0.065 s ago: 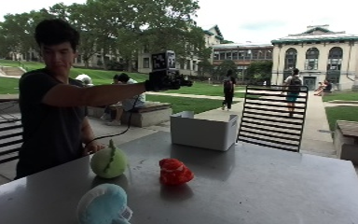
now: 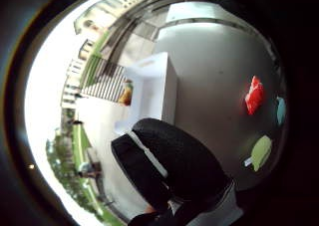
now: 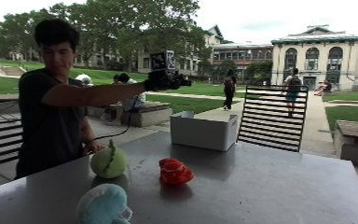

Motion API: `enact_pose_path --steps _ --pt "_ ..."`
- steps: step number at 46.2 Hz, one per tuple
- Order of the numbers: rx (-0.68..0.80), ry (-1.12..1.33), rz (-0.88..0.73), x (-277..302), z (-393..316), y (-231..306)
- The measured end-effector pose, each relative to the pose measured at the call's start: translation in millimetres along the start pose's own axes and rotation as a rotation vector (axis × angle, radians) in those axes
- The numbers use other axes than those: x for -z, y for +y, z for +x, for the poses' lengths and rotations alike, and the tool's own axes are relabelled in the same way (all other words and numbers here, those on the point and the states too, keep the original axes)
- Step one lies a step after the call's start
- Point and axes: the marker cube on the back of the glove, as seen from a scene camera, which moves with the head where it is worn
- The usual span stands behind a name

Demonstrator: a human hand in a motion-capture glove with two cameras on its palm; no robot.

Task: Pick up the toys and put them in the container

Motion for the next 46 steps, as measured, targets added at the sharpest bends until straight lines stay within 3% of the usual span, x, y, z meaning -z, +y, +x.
enact_pose_path --steps 4,22,46 --pt "-0.116 0.041 0.003 -0.7 -3.0 -0.7" --pt "-0.126 0.050 -0.009 6.1 23.0 13.2" --pt "-0.166 0.143 0.006 -3.0 128.7 111.7"
